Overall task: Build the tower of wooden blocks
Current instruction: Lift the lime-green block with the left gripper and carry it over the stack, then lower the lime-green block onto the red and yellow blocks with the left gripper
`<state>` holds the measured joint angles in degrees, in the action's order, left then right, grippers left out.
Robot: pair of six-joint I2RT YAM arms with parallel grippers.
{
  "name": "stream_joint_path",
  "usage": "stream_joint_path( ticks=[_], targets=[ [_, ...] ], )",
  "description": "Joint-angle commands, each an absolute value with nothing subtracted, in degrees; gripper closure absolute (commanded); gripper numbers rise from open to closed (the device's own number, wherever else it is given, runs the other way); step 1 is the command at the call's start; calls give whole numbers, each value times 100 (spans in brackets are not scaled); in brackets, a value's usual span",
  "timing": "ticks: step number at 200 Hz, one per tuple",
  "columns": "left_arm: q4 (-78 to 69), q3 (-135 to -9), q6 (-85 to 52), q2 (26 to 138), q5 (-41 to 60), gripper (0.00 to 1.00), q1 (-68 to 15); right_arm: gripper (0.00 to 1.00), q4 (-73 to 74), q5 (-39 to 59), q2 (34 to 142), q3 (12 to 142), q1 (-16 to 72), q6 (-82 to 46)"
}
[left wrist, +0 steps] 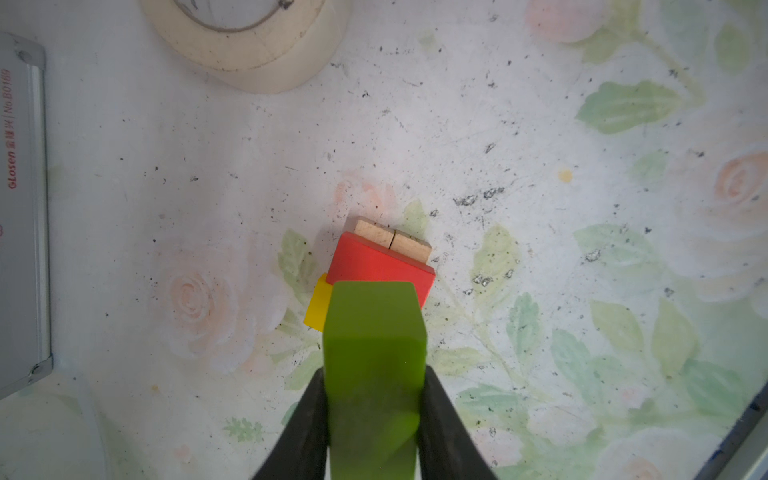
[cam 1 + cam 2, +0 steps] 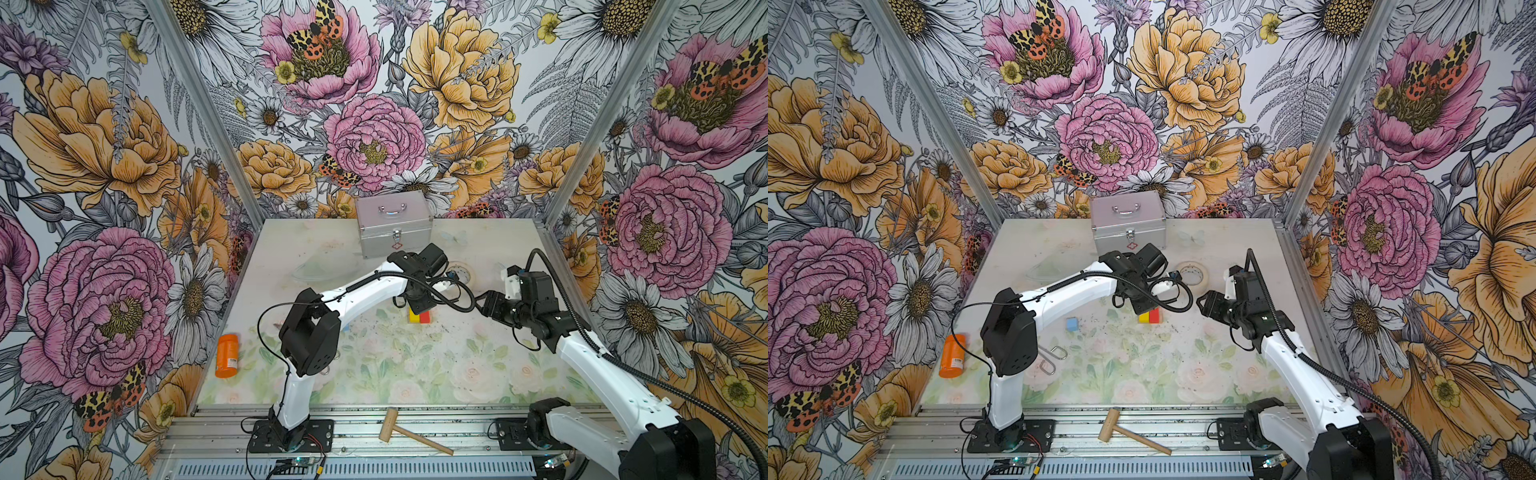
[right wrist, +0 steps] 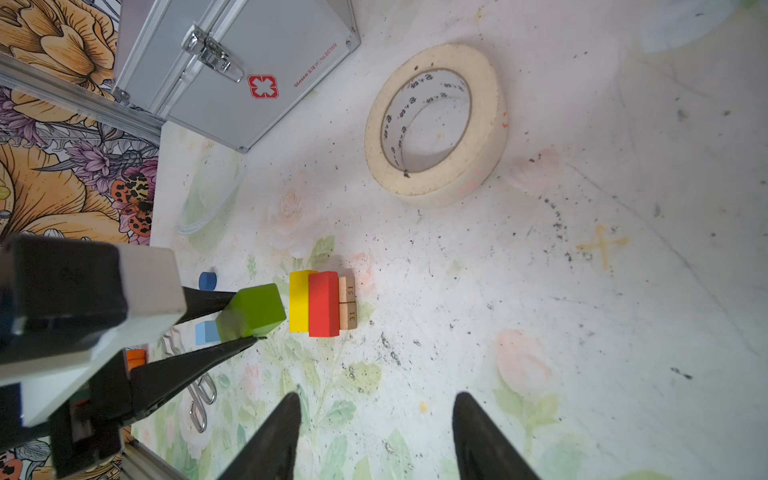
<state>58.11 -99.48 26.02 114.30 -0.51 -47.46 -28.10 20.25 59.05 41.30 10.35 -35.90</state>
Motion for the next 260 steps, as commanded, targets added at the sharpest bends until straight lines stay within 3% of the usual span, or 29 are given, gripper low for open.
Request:
stream_joint_path(
  ticks=[1, 260],
  targets=[
    [5748, -10011, 2875, 11474, 153, 100, -4672, 40, -2843, 2125, 5793, 4065, 976, -3515],
    [5748, -9830, 4007, 11827, 390, 100, -4487, 40, -2841, 2161, 5959, 3932, 861, -3470]
  ],
)
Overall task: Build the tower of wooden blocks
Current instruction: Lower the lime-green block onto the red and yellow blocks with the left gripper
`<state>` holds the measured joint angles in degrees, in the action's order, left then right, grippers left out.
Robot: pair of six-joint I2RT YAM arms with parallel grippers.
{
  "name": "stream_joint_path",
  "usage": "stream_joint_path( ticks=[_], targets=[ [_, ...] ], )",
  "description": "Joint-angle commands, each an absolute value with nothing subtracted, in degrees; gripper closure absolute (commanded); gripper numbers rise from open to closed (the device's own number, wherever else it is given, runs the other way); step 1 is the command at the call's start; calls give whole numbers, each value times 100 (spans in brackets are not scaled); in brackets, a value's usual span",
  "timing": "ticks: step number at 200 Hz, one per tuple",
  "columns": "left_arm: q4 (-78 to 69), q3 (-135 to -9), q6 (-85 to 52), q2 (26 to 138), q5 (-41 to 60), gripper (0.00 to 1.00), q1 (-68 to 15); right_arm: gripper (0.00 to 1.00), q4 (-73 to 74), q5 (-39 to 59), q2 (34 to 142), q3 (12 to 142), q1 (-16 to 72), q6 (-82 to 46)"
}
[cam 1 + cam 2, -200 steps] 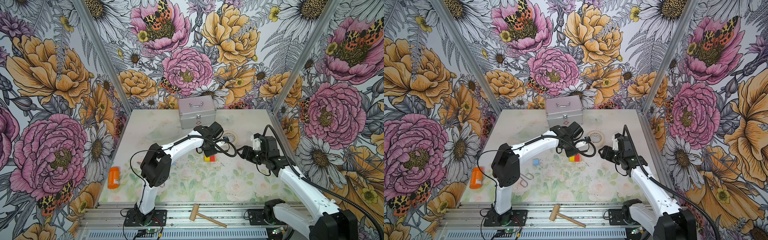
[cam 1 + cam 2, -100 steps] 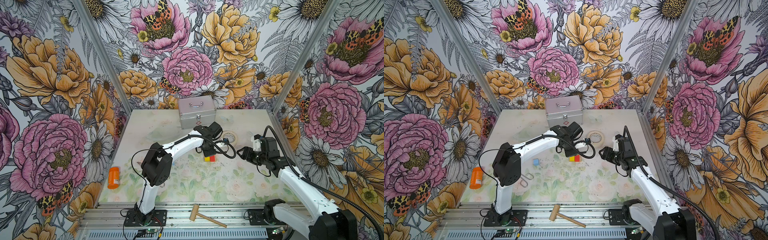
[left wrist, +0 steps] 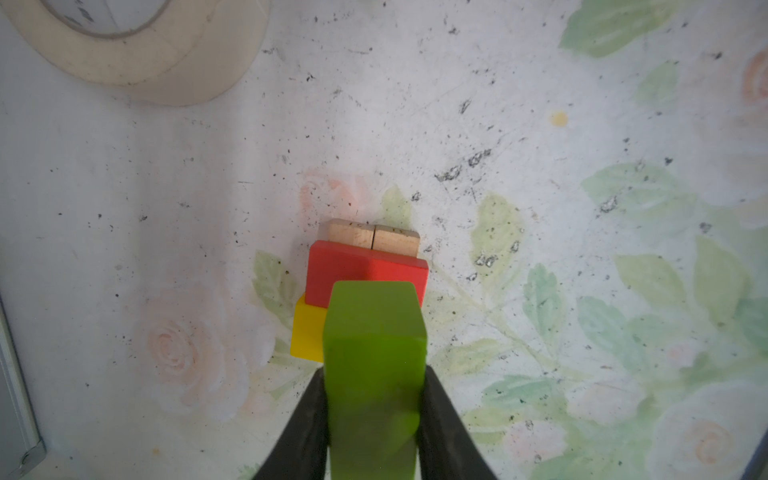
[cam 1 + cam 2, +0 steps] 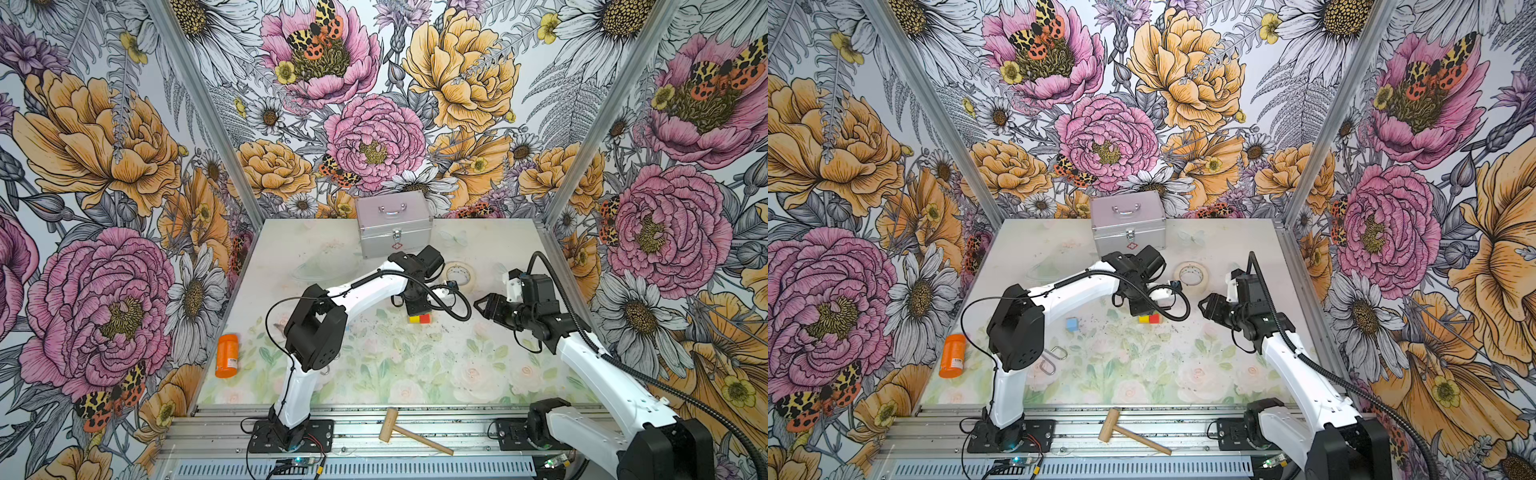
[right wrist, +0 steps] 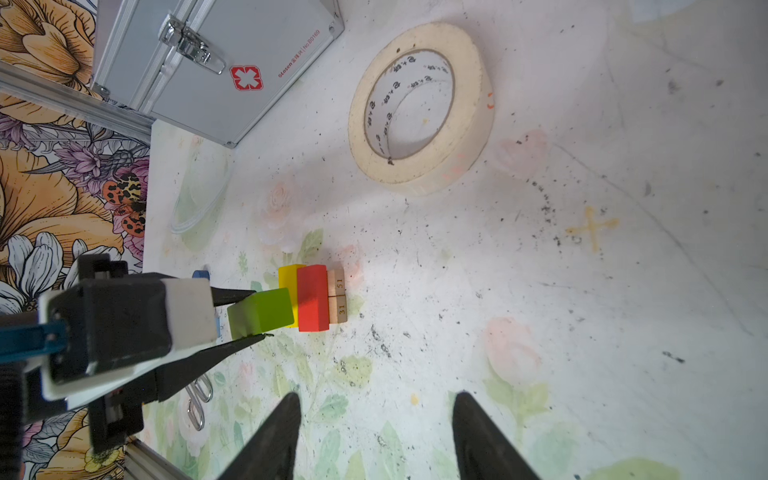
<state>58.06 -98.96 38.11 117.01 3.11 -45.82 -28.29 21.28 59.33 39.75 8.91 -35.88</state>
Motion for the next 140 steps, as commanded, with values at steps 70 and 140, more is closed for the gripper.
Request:
stream_joint_path(
  ticks=[70, 140],
  targets=[
    [5748, -9931, 4137, 11931, 399, 100, -4440, 40, -2832, 2136, 6030, 3909, 846, -3454],
    [5748, -10052, 4148, 12001, 352, 100, -4452, 40, -2833, 2118, 6038, 3873, 844, -3445]
  ],
)
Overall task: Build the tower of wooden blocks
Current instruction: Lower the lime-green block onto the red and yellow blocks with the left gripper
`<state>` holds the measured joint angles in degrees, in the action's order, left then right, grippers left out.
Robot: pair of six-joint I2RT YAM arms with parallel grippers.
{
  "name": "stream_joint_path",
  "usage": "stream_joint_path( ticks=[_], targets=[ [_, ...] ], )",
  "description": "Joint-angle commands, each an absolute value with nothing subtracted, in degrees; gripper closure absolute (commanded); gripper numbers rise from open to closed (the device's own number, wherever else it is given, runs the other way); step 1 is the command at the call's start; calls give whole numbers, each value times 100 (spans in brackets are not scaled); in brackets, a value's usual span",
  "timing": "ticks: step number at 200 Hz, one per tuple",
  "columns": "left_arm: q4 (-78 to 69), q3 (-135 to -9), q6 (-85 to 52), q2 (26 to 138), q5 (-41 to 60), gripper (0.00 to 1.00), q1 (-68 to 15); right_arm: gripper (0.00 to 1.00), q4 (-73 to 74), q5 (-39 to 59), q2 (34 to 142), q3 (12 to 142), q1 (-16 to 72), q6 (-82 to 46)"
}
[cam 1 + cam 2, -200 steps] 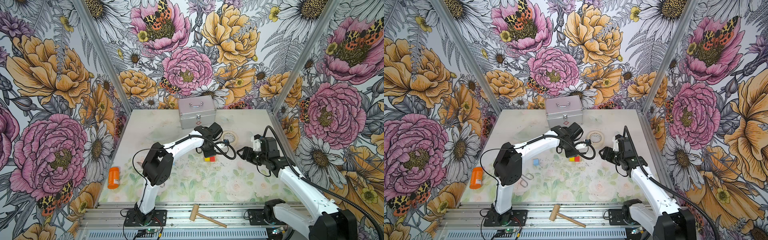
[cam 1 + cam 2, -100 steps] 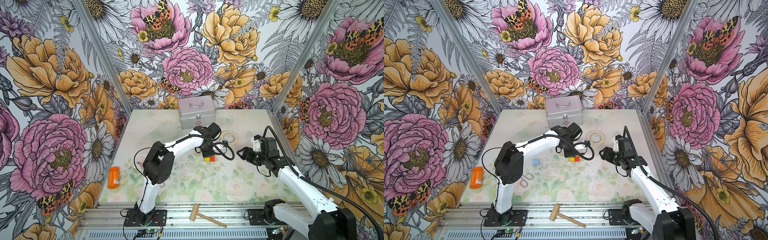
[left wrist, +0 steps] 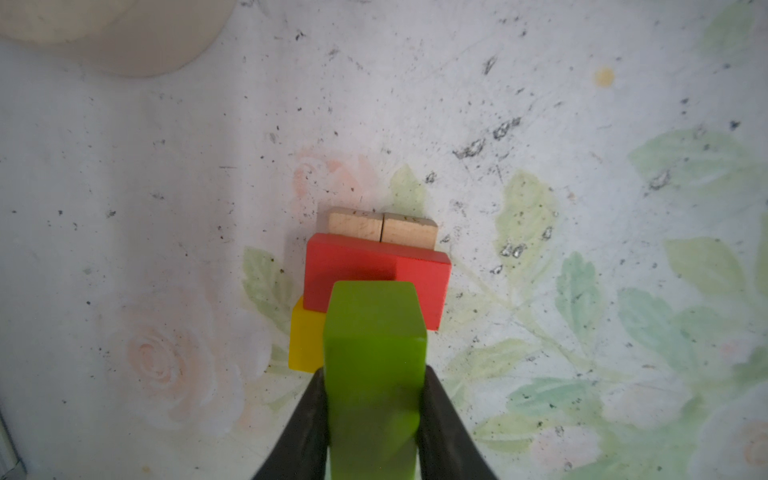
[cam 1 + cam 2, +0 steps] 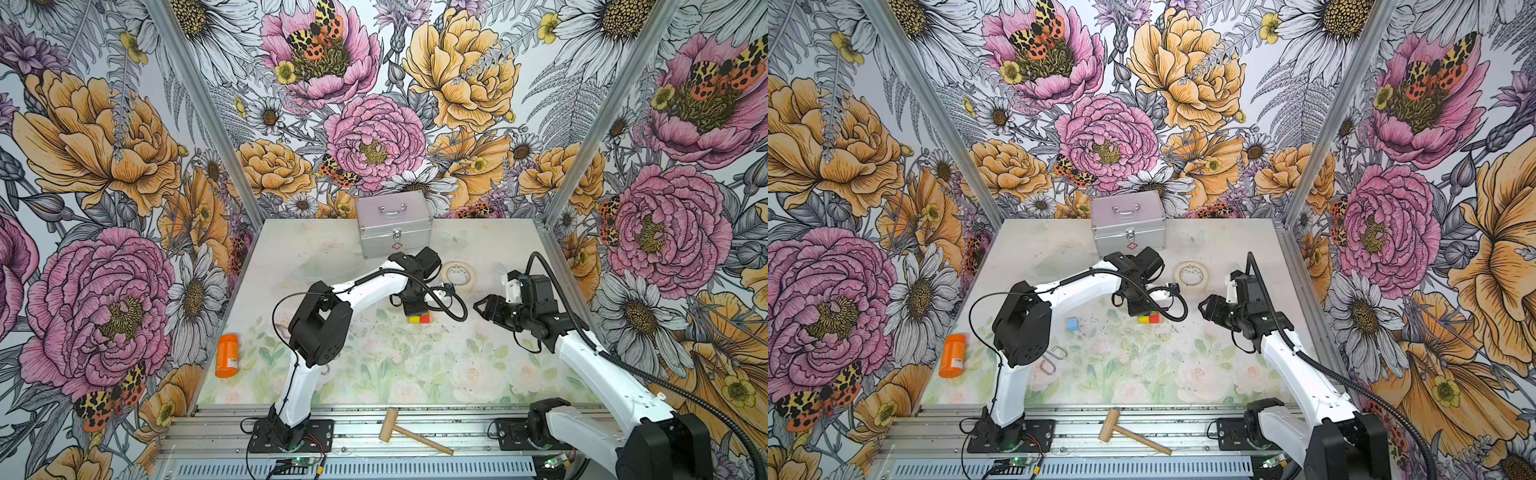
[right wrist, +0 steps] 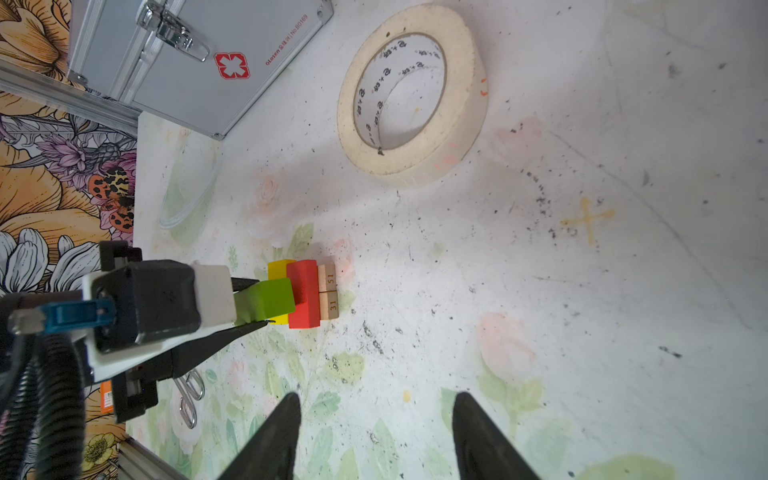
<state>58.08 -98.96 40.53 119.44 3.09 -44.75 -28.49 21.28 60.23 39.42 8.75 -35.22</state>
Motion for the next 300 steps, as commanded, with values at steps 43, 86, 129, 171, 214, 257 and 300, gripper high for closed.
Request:
stream_joint_path(
  ticks=[43, 86, 129, 171, 214, 257, 300],
  targets=[
    [5748, -10105, 4131, 12037, 341, 100, -4481, 40, -2826, 2123, 6028, 3859, 844, -3445],
    [5748, -10188, 4122, 12045, 295, 100, -4509, 40, -2827, 2120, 6040, 3850, 844, -3445],
    [5748, -10211, 4106, 12103, 282, 100, -4539, 40, -2813, 2118, 6029, 3824, 839, -3445],
    [5749, -10276, 4008, 12171, 200, 100, -4544, 40, -2817, 2118, 6022, 3808, 836, -3445],
    [5755, -10334, 3868, 12230, 24, 99, -4553, 40, -2817, 2119, 6012, 3787, 834, -3439],
    [5748, -10371, 3808, 12245, -31, 78, -4553, 40, -2814, 2109, 5994, 3771, 835, -3453],
    [5748, -10362, 3797, 12235, -44, 71, -4564, 40, -2815, 2107, 5985, 3753, 832, -3450]
  ],
)
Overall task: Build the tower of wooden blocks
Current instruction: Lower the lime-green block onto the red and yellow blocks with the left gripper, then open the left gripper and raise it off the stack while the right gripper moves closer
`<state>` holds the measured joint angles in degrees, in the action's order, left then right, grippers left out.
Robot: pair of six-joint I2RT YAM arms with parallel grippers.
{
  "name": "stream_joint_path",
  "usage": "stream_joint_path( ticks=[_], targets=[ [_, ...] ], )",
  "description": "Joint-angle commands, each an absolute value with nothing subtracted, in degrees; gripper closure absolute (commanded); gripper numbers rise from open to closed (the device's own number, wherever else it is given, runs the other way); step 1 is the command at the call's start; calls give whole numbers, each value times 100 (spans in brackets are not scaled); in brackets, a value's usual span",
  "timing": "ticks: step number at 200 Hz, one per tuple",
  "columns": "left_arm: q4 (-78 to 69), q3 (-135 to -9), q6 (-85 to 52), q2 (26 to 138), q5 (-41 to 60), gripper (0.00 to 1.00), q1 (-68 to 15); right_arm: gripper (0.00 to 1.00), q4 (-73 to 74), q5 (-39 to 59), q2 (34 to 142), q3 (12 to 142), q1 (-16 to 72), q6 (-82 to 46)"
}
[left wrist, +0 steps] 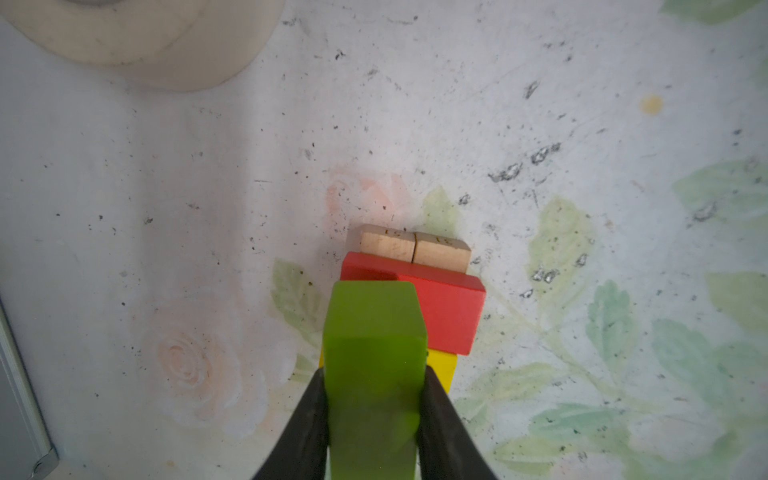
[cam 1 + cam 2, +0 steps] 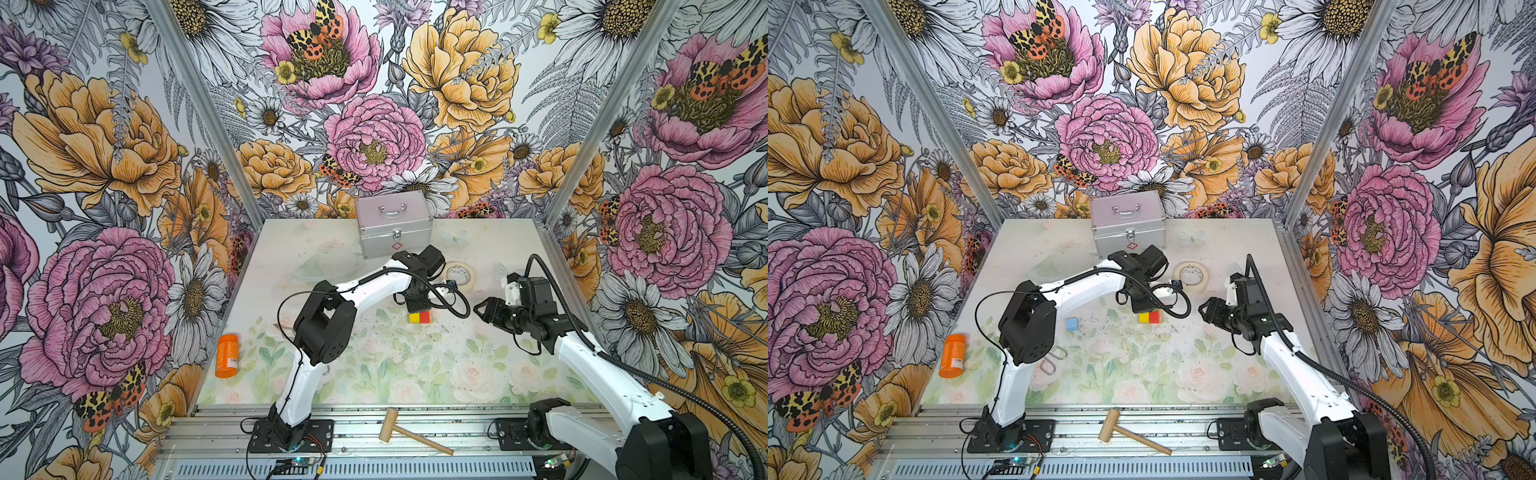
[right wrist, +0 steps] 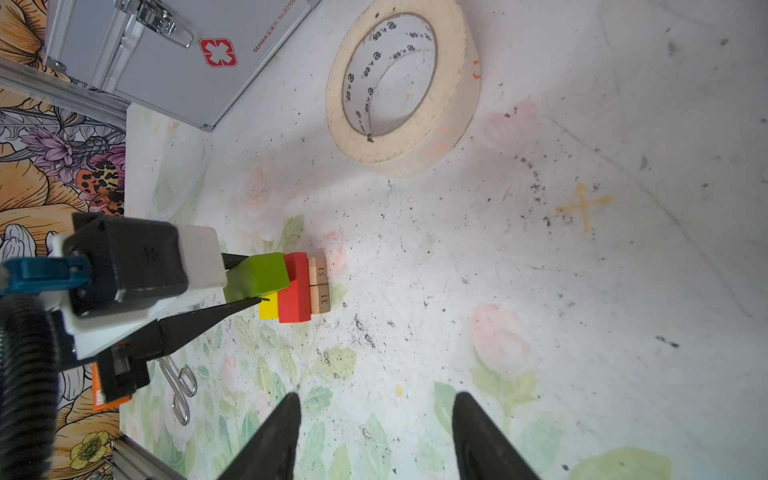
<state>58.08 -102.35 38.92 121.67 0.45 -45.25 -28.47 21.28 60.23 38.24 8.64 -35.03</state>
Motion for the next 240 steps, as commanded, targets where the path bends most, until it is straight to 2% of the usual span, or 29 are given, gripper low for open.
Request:
stream_joint_path(
  ticks=[1, 94, 240],
  targets=[
    [5753, -10362, 3797, 12235, -40, 71, -4563, 40, -2814, 2108, 5985, 3753, 829, -3452],
    [5753, -10335, 3797, 12223, -70, 61, -4605, 40, -2815, 2101, 5977, 3744, 825, -3453],
    [5821, -10570, 3568, 11797, -223, 57, -4603, 40, -2813, 2154, 5890, 3753, 825, -3486]
  ],
)
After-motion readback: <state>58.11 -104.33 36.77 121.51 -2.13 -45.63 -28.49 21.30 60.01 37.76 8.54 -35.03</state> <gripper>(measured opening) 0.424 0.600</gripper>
